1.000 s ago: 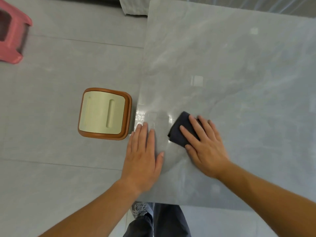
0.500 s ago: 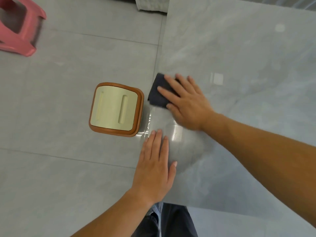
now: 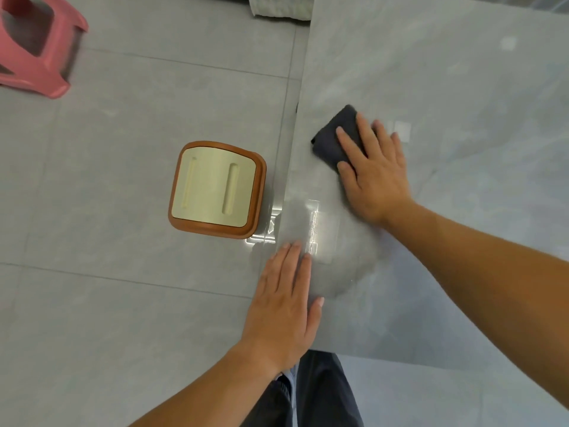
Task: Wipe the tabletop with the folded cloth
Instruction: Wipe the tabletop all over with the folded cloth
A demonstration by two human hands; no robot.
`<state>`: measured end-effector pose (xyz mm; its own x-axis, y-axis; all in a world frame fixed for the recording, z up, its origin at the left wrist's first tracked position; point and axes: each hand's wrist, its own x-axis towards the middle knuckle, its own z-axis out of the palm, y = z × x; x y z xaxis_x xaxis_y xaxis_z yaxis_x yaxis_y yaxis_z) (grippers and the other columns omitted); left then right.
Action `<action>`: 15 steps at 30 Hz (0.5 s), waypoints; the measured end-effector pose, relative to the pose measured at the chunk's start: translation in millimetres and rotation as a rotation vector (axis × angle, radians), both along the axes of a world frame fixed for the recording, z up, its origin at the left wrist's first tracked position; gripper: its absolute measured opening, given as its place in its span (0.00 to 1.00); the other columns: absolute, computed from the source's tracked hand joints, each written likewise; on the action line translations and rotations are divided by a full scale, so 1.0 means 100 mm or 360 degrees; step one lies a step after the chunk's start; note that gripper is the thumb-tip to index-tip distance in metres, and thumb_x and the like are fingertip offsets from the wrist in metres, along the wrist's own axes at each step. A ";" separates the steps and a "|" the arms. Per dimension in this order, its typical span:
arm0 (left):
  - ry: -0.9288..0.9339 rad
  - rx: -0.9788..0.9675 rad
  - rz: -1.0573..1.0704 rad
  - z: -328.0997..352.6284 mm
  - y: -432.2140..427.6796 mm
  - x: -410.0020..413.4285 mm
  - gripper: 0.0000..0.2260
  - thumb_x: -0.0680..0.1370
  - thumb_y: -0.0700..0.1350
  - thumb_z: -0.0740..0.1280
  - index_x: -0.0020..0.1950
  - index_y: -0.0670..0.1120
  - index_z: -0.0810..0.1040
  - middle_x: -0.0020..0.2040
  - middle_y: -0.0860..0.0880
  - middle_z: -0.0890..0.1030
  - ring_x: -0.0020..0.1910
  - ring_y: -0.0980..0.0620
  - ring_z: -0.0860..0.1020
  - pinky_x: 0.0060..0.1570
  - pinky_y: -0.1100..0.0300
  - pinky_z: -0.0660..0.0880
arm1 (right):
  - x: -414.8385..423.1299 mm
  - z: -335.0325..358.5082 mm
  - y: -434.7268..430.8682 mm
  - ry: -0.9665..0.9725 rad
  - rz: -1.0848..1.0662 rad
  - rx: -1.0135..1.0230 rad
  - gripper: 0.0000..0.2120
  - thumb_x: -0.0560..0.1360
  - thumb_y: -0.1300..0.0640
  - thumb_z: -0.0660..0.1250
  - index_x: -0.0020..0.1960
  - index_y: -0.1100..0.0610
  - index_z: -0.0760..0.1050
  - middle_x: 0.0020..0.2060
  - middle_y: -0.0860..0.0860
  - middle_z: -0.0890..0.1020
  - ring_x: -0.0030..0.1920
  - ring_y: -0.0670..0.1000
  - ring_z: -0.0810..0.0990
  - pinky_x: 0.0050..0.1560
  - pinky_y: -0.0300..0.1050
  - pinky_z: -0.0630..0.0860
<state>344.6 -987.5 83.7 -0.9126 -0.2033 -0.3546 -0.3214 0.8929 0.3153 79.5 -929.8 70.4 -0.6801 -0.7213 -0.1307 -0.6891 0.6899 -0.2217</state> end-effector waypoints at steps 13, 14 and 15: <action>0.0071 -0.0002 -0.0075 0.05 0.09 0.00 0.28 0.82 0.57 0.52 0.79 0.45 0.53 0.81 0.41 0.51 0.80 0.43 0.47 0.78 0.47 0.47 | 0.11 0.00 1.14 -0.0033 -0.0325 0.0064 0.28 0.82 0.42 0.47 0.81 0.46 0.53 0.82 0.52 0.50 0.80 0.59 0.50 0.79 0.60 0.46; 0.0065 -0.0017 -0.0080 0.05 0.10 0.01 0.29 0.82 0.57 0.51 0.79 0.44 0.53 0.81 0.41 0.51 0.80 0.43 0.47 0.78 0.47 0.47 | 0.22 0.01 1.14 -0.0044 -0.0425 0.0050 0.28 0.83 0.42 0.48 0.81 0.46 0.53 0.82 0.52 0.49 0.81 0.59 0.48 0.79 0.59 0.45; 0.0058 -0.0028 -0.0087 0.05 0.12 0.01 0.29 0.82 0.57 0.51 0.79 0.44 0.54 0.81 0.40 0.52 0.80 0.43 0.47 0.78 0.46 0.47 | 0.41 0.01 1.17 -0.0034 -0.0428 0.0048 0.28 0.83 0.43 0.48 0.81 0.47 0.54 0.82 0.52 0.49 0.81 0.59 0.48 0.79 0.59 0.45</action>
